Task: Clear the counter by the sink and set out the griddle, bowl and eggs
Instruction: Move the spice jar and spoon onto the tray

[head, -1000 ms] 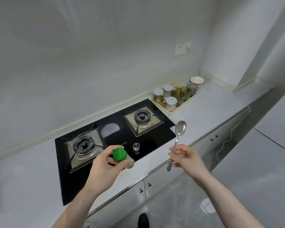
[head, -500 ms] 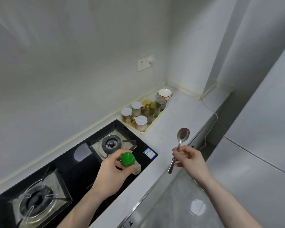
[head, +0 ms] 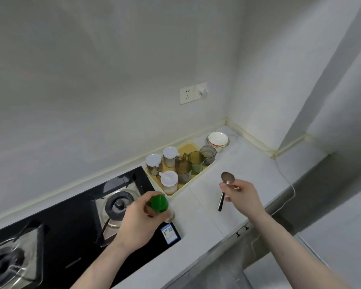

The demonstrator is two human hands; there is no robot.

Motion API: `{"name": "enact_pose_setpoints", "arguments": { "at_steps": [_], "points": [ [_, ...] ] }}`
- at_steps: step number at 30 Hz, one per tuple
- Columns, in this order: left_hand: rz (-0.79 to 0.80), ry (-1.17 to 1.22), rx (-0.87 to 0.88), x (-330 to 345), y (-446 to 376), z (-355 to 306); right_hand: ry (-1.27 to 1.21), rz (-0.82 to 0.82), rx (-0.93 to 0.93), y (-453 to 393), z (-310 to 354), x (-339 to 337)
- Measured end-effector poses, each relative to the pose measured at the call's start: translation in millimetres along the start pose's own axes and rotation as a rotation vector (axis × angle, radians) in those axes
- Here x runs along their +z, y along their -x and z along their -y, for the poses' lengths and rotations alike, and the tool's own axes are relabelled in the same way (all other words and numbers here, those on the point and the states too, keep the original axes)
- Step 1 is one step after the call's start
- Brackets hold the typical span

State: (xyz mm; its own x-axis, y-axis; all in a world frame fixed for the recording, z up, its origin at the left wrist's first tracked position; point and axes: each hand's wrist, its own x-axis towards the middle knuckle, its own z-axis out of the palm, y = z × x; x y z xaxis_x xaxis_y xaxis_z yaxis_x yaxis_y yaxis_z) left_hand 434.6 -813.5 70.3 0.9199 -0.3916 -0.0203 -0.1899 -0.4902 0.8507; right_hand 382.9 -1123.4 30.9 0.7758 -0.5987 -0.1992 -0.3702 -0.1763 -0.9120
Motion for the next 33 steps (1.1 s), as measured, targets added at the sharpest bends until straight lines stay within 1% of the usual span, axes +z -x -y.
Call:
{"name": "enact_pose_setpoints", "arguments": {
  "at_steps": [5,9,12,14,16,18,21,24,28,31,33],
  "points": [
    [-0.070,-0.008,-0.046,13.5,-16.7,-11.1,0.022,0.048,-0.093,-84.1,24.3,9.7],
    [-0.112,-0.012,-0.076,3.2,-31.6,-12.3,0.010,-0.005,-0.115,-134.8,41.4,27.5],
    [-0.147,-0.007,-0.105,-7.8,-46.3,-13.3,-0.065,-0.068,-0.019,-168.2,44.9,41.9],
    [-0.176,-0.001,-0.117,-13.9,-56.4,-11.8,-0.155,-0.071,0.080,-186.7,47.6,53.4],
    [-0.187,-0.011,-0.113,-17.1,-62.8,-11.9,-0.195,-0.067,0.162,-197.0,49.6,60.9],
    [-0.195,-0.003,-0.108,-18.9,-67.1,-10.9,-0.150,-0.048,0.225,-205.9,47.3,69.2],
    [-0.195,-0.006,-0.106,-20.4,-69.5,-9.2,-0.078,-0.041,0.252,-217.5,38.0,76.9],
    [-0.206,-0.021,-0.125,-19.9,-75.1,-4.8,-0.013,-0.014,0.229,-230.4,29.4,84.7],
    [-0.243,-0.020,-0.158,-11.0,-89.8,-5.4,0.102,0.091,0.163,-244.2,26.8,84.5],
    [-0.268,-0.013,-0.177,-0.2,-101.7,-11.0,0.262,0.195,0.052,-253.0,25.4,74.2],
    [-0.287,-0.007,-0.169,9.8,-112.2,-20.0,0.335,0.235,-0.033,-259.5,27.5,64.9]
  ]
}}
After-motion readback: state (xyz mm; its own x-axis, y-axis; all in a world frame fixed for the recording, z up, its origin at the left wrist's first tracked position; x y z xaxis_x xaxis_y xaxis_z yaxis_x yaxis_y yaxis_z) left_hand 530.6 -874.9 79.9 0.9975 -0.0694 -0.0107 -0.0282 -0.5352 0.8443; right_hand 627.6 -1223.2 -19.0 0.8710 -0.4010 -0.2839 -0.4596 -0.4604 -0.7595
